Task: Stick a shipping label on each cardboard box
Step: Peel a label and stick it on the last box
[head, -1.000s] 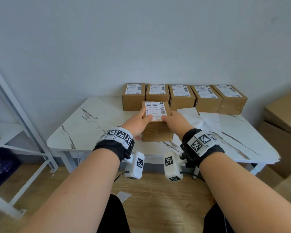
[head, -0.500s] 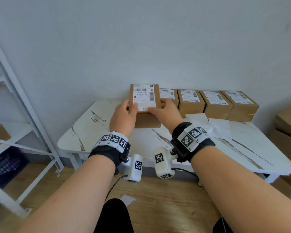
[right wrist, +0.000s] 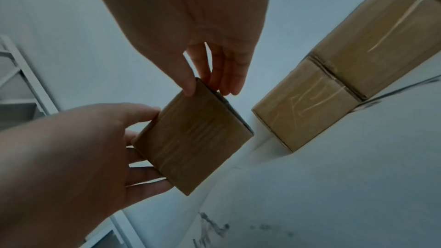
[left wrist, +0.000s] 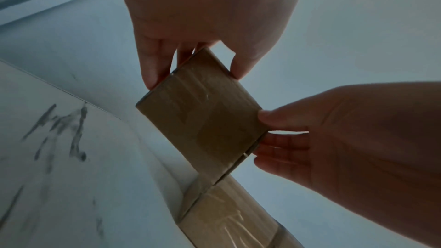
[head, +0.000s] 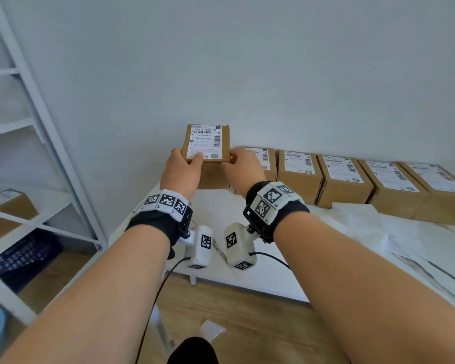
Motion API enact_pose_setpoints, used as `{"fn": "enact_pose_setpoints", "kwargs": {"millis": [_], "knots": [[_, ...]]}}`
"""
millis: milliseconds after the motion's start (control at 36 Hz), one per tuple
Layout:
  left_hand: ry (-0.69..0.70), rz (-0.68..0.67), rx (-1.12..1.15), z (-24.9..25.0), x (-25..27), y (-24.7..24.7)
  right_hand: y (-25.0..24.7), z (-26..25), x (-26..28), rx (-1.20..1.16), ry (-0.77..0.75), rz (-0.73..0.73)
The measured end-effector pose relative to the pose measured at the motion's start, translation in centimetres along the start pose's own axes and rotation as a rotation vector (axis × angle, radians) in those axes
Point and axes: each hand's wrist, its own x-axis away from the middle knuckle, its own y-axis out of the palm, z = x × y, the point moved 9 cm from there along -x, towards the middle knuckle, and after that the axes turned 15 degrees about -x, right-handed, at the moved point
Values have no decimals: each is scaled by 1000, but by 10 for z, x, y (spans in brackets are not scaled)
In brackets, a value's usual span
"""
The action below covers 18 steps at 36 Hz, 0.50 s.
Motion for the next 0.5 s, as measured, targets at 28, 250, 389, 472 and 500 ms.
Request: {"fn": "enact_pose_setpoints", "kwargs": {"millis": [28,250,389,472,500], "knots": [[-7,-26,1,-2,-7,5,4,3,-6,33,4,0],[-86,-177,-8,-23,-50,42,21,34,-47,283,64,-10],[-92,-300,-60,-27,-61,68,23,49,-65,499,81,-16],[-77,-306,-73,-26,-67,76,23,56,-71,541,99,-15],[-65,-291,-71,-24,-69,78,23,58,-74,550,99,-16]]}}
